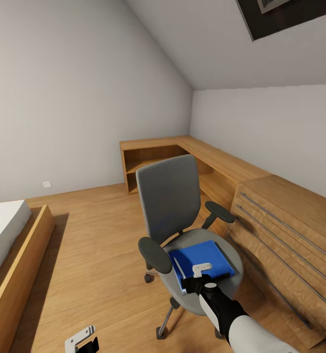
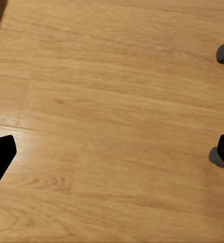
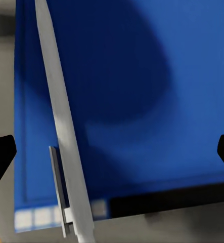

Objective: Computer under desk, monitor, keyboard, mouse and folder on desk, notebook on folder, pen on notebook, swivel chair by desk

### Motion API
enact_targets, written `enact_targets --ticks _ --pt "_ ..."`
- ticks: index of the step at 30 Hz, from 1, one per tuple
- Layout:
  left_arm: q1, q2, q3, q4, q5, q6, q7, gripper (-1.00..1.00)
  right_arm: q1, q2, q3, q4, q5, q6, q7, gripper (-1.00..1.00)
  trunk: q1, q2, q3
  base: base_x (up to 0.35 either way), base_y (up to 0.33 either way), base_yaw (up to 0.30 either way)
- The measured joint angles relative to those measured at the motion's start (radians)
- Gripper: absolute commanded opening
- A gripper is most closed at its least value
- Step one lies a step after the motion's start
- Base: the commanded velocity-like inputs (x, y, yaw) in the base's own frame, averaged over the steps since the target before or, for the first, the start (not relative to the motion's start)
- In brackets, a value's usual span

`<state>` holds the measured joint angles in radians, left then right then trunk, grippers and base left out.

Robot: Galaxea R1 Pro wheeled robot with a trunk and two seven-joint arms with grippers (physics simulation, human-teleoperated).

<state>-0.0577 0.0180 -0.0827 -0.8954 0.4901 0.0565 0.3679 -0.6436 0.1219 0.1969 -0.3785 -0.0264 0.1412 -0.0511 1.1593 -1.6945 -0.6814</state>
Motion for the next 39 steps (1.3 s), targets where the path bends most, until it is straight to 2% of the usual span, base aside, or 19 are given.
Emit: enact_targets --ticks 9,14,21,32,35,39 --pt "0.0 -0.005 0.0 0.0 0.0 0.0 -0.001 1.0 0.0 0.0 0.0 0.0 0.0 0.001 0.001 1.0 0.0 0.0 0.0 0.0 0.0 0.0" --pt "0.0 -0.007 0.0 0.001 0.001 0.0 0.0 1.0 0.0 0.0 0.0 0.001 0.0 0.0 0.0 1.0 0.019 -0.035 -0.016 0.0 0.0 0.0" --pt "0.0 -0.018 -0.001 0.002 0.0 0.0 0.0 1.0 0.0 0.0 0.001 0.001 0.0 0.0 0.0 1.0 0.019 -0.035 -0.016 0.0 0.0 0.0" --pt "0.0 -0.02 -0.001 0.003 -0.001 0.0 0.0 1.0 0.0 0.0 0.001 0.001 0.0 0.001 0.0 1.0 0.019 -0.035 -0.016 0.0 0.0 0.0" --pt "0.0 -0.02 -0.002 0.003 -0.001 0.0 0.001 1.0 0.0 0.0 0.001 0.001 0.0 0.001 0.0 1.0 0.031 -0.056 -0.025 0.0 0.0 0.0" --pt "0.0 -0.02 -0.001 0.003 -0.001 0.0 0.001 1.0 0.0 0.0 0.001 0.001 0.001 0.001 0.0 1.0 0.031 -0.056 -0.025 0.0 0.0 0.0"
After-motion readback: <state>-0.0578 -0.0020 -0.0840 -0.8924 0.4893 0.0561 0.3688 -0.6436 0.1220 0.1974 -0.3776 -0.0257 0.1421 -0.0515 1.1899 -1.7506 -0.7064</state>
